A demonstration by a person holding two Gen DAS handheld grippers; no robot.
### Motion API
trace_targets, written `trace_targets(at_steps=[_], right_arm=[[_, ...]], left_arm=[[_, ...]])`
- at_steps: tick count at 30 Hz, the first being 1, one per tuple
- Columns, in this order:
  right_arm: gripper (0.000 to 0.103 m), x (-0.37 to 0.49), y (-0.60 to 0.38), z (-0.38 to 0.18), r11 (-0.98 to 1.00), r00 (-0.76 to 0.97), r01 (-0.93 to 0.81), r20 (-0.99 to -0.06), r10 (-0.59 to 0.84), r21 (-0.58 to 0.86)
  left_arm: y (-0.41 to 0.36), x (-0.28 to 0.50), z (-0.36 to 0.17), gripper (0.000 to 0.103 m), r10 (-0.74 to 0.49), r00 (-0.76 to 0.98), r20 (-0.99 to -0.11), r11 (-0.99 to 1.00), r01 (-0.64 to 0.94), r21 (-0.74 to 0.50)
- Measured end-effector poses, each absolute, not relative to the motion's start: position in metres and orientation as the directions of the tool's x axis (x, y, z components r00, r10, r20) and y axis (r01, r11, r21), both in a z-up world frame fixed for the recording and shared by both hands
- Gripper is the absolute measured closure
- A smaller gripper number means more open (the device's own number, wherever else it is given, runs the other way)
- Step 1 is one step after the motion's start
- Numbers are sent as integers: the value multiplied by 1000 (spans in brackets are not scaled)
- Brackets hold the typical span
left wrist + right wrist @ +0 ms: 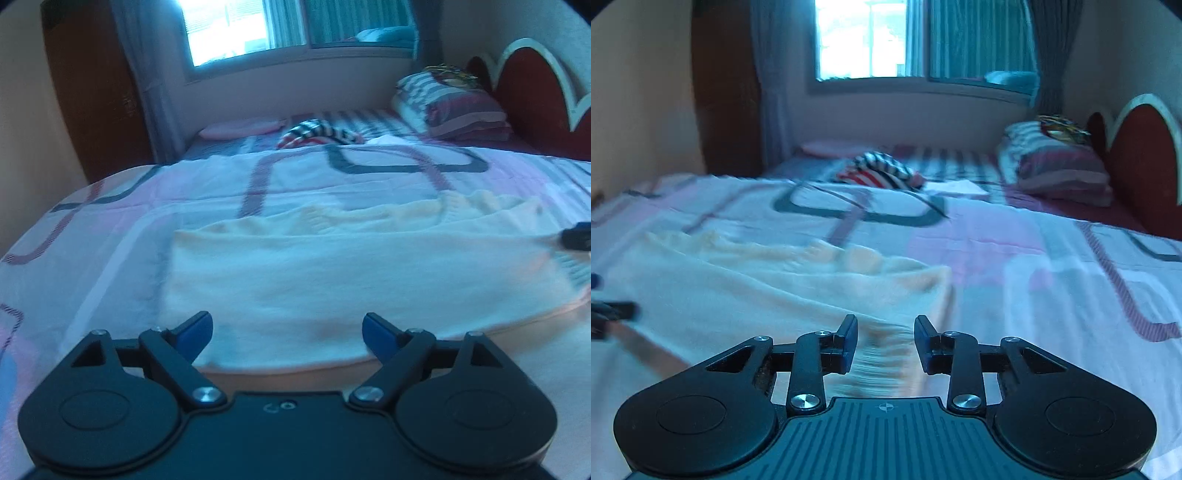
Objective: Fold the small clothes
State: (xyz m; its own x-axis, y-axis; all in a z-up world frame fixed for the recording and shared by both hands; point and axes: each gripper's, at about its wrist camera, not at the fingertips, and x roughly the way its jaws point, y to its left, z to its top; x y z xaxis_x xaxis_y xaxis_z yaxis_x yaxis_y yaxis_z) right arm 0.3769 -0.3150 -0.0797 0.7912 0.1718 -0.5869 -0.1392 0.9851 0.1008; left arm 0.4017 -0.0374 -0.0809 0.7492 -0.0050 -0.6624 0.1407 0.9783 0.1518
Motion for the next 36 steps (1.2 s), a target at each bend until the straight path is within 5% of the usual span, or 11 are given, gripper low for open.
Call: trace_targets(at_steps=[4,13,25,36], right_arm=[[70,373,-280,-91,957,724,-259,-630,281,129],[69,361,-311,-94,995,756,-98,-650,84,14],[69,340,-320,-80,994,766,-71,-634,107,81],[69,226,-323,-62,955,705,-82,-661,257,283]], left_arm=[[-66,404,-87,14,-42,737,-675,967,200,157],[-21,402,-88,9,23,703,-711,989,90,121],[-24,380,-88,11,45,704,-709,980,108,169],[19,262,-73,13,41,696,-716,967,152,203]])
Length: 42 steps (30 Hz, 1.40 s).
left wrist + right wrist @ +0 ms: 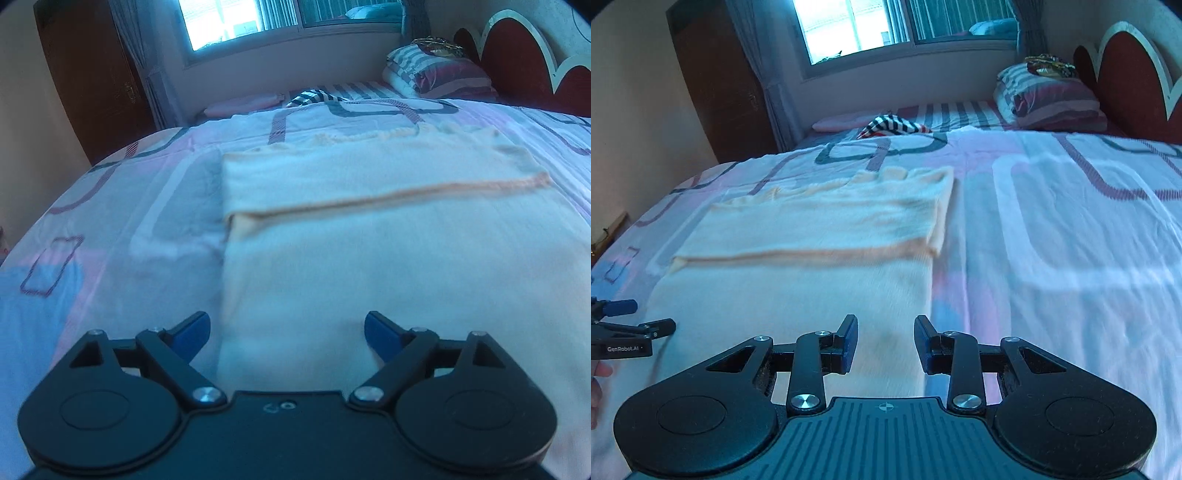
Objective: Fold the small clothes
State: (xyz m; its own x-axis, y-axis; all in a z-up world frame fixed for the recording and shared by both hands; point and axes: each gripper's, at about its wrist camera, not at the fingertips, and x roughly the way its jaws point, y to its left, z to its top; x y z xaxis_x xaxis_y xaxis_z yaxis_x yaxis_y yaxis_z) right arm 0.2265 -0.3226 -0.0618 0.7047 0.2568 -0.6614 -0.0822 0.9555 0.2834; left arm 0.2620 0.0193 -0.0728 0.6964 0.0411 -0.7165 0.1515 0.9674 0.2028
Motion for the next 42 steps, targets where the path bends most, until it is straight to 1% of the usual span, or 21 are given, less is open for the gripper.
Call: trace_targets(at_steps=[3,6,9,10,13,15,19,24,25,26,27,28,29,33,34,35,36,37,39,40,42], right_arm=[[69,186,-319,-59,944,682,-83,-672,288,320],[69,145,-321,-61,928,655,-63,-686,317,368],[69,103,-323,-64,917,643,-32,-695,323,397],[67,89,-325,-65,911,639,-18,-696,328,412],[47,56,-331,-69,889,623,25,-702,344,458],[47,39,-333,-73,878,602,51,-716,353,475],[47,11,-334,-73,830,598,58,-686,416,554],[47,-5,-337,-82,718,584,68,-611,534,693],[47,-3,-339,-85,666,591,79,-573,568,742],[48,-1,-340,-87,642,601,89,-555,575,762],[48,-1,-340,-87,642,601,89,-555,575,762],[54,1,-341,-90,616,611,102,-538,581,781],[63,5,-344,-92,582,617,117,-518,592,805],[76,10,-347,-97,555,618,141,-511,598,820],[86,10,-348,-97,557,616,142,-514,597,818],[99,9,-349,-98,561,614,146,-519,595,815],[99,8,-350,-96,573,616,144,-526,586,807],[99,8,-352,-94,583,623,133,-524,580,802],[99,6,-352,-84,590,646,101,-505,573,801],[99,2,-356,-69,585,677,38,-452,581,810],[99,1,-357,-63,589,687,9,-433,584,808]], left_arm=[[33,224,-70,16,37,688,-725,969,152,194],[49,187,-70,27,11,672,-740,973,164,163],[67,153,-68,27,-2,665,-747,980,152,132],[75,143,-68,27,-17,657,-753,983,148,107],[98,118,-67,30,-68,630,-773,991,130,19],[110,104,-69,34,-107,616,-780,992,120,-41],[124,81,-69,39,-171,604,-779,985,125,-120],[137,71,-69,42,-322,573,-754,940,100,-326],[138,73,-71,42,-357,567,-742,923,92,-374],[139,75,-72,44,-390,564,-728,905,88,-416],[140,79,-74,51,-422,559,-714,886,86,-456],[139,82,-76,57,-453,551,-700,864,80,-497],[139,86,-79,65,-479,540,-692,845,71,-530],[137,86,-87,69,-492,536,-686,834,63,-548],[139,86,-89,71,-495,536,-684,831,62,-553],[141,85,-90,79,-494,537,-684,831,60,-553],[144,85,-91,99,-480,541,-691,839,52,-542],[146,85,-91,99,-460,551,-696,849,43,-527],[154,82,-85,100,-473,591,-654,833,59,-550],[157,79,-81,99,-473,612,-634,832,72,-551],[160,75,-78,99,-445,639,-628,849,78,-522]])
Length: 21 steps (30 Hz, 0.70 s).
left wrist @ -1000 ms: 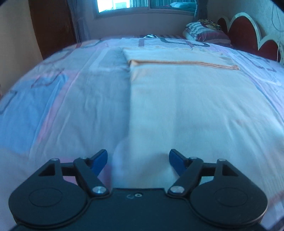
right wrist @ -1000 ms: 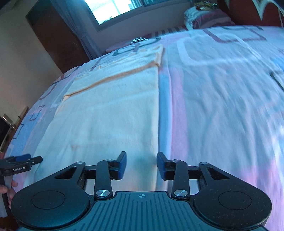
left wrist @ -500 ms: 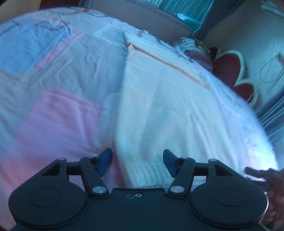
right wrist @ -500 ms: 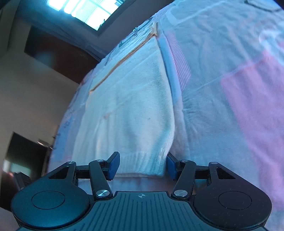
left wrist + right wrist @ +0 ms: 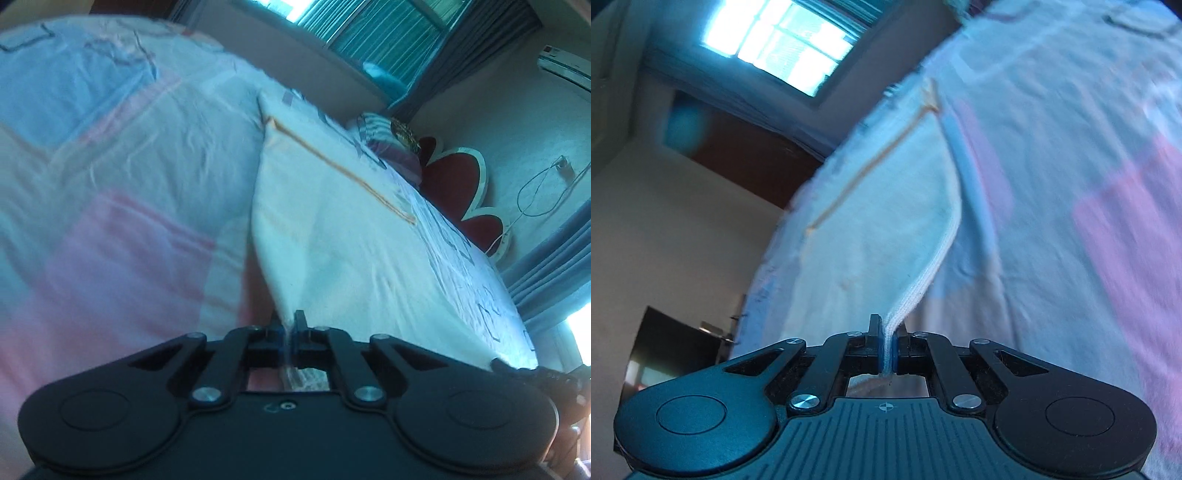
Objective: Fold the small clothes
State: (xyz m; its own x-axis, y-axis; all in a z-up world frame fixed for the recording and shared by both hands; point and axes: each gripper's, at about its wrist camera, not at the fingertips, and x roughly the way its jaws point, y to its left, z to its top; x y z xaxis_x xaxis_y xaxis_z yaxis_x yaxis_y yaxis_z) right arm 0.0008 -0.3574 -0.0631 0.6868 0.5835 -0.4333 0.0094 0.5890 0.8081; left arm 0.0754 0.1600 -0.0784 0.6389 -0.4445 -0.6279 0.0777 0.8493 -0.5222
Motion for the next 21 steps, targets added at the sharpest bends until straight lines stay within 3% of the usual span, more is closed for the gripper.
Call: trace_targets(at_steps=[2,4,5,9,14,21], right_arm=[[99,2,-360,-64,628,684,22,-470,558,778],[99,13,-355,-85,695,598,114,-608,522,710],[99,15,-354,-93,694,584,136,-623,520,707],[99,13,-357,-64,650,680,84,-520,516,755],[99,41,-352,-9,696,751,-24,-447,486,717],[99,109,-354,27,730,786,-60,-419,455,681]], left_arm=[[157,81,-90,99,-412,600,-686,877,58,-476],[155,81,-91,99,-413,604,-682,876,59,-478],[155,82,-87,99,-408,609,-680,878,57,-476],[161,84,-64,100,-413,669,-618,860,62,-507],[159,120,-30,100,-435,721,-540,838,103,-536],[140,198,-1,100,-426,754,-501,841,126,-526]])
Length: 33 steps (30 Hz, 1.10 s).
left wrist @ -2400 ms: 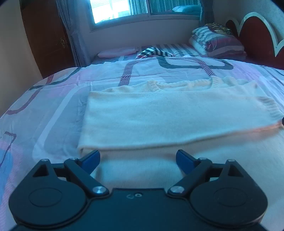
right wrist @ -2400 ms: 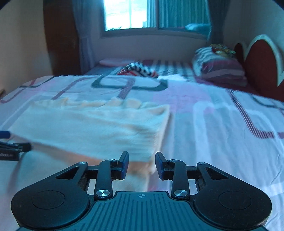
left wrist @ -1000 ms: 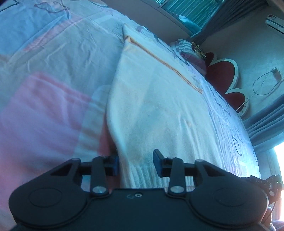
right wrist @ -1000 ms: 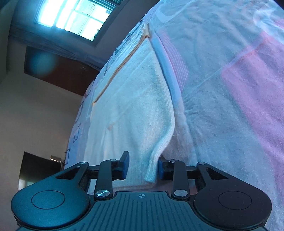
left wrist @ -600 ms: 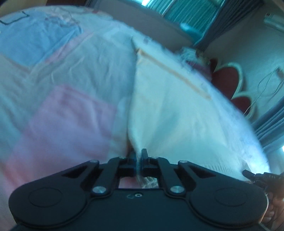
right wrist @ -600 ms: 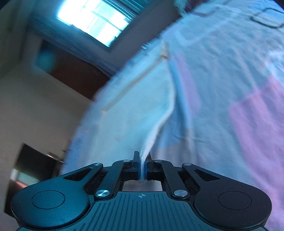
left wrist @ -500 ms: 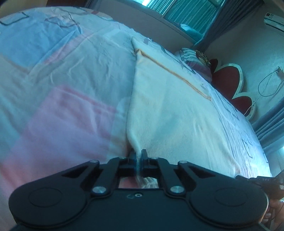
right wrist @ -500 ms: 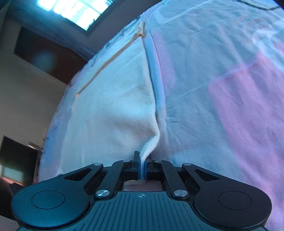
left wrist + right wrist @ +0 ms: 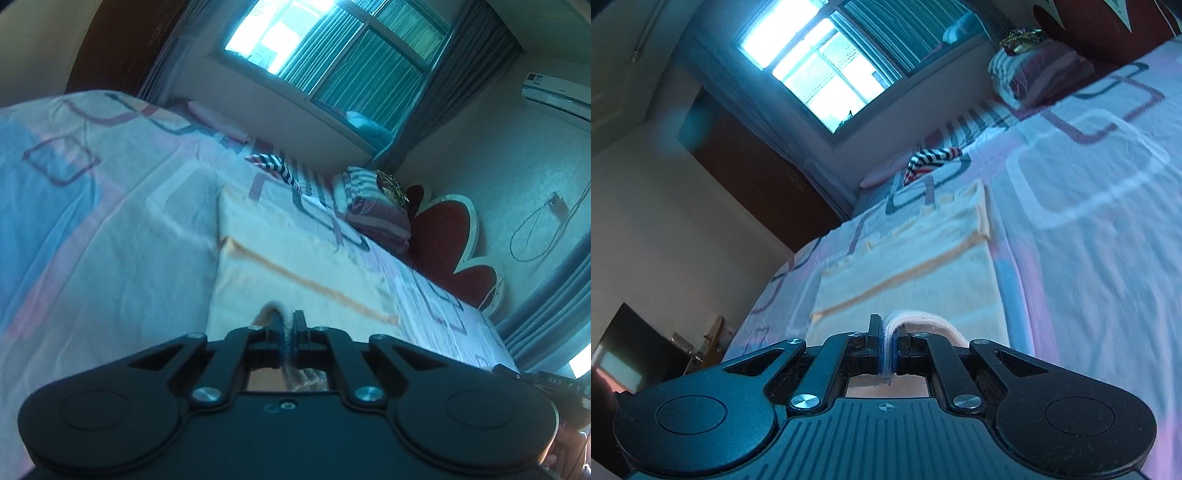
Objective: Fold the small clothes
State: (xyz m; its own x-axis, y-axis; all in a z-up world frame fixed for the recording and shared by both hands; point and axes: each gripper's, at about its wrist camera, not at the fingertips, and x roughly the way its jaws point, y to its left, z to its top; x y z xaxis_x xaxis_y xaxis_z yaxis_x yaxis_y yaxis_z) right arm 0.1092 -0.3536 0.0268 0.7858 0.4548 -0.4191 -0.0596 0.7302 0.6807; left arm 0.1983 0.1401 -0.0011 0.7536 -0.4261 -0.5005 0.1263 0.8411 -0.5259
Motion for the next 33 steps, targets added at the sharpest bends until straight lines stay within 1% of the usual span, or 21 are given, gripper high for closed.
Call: trace_targets(at_steps=[6,11,15,16,17,22,25,26,27,28,29,30,31,32,33], right_arm=[[99,188,-365,31,740,791,-52,-424,440,671],[99,258,-375,15,733,785,-15,-446,430,680],[99,311,-388,-9,709,768,22,-466,440,705],[99,332,-394,-23,695,759,41,-475,446,718],[99,332,-394,-23,695,759,41,-475,446,718],[99,387,-406,-64,640,729,111,-500,467,760],[99,404,-408,-75,634,724,111,-499,476,765],[99,415,-408,-79,642,726,94,-494,479,761],[98,415,-408,-79,642,726,94,-494,479,761],[89,422,-408,-80,670,729,95,-510,457,736],[69,422,-408,-80,670,729,95,-510,457,736],[61,423,-409,-78,682,743,80,-500,446,727],[56,422,-411,-75,697,761,69,-489,426,714],[55,421,-415,-72,715,769,61,-489,411,696],[55,421,-415,-72,715,769,61,-489,411,696]], left_arm=[[130,277,1,100,-405,746,-528,857,109,-504],[118,346,-10,100,-394,729,-560,870,99,-483],[113,393,-26,100,-381,710,-592,875,70,-479],[112,402,-30,100,-380,705,-599,876,66,-478],[111,412,-34,100,-379,699,-607,877,62,-476],[105,459,-53,100,-370,667,-647,893,62,-446],[102,479,-66,99,-382,649,-658,893,74,-444],[101,483,-68,94,-385,654,-651,891,80,-447],[102,486,-69,82,-390,660,-642,888,84,-453],[103,487,-70,75,-395,670,-628,882,85,-464],[105,487,-70,59,-392,685,-613,878,81,-472],[107,487,-69,42,-380,701,-604,879,72,-471],[110,486,-68,36,-373,717,-589,879,70,-471],[113,484,-66,33,-370,732,-572,878,75,-472],[114,484,-65,35,-371,734,-569,881,83,-466]])
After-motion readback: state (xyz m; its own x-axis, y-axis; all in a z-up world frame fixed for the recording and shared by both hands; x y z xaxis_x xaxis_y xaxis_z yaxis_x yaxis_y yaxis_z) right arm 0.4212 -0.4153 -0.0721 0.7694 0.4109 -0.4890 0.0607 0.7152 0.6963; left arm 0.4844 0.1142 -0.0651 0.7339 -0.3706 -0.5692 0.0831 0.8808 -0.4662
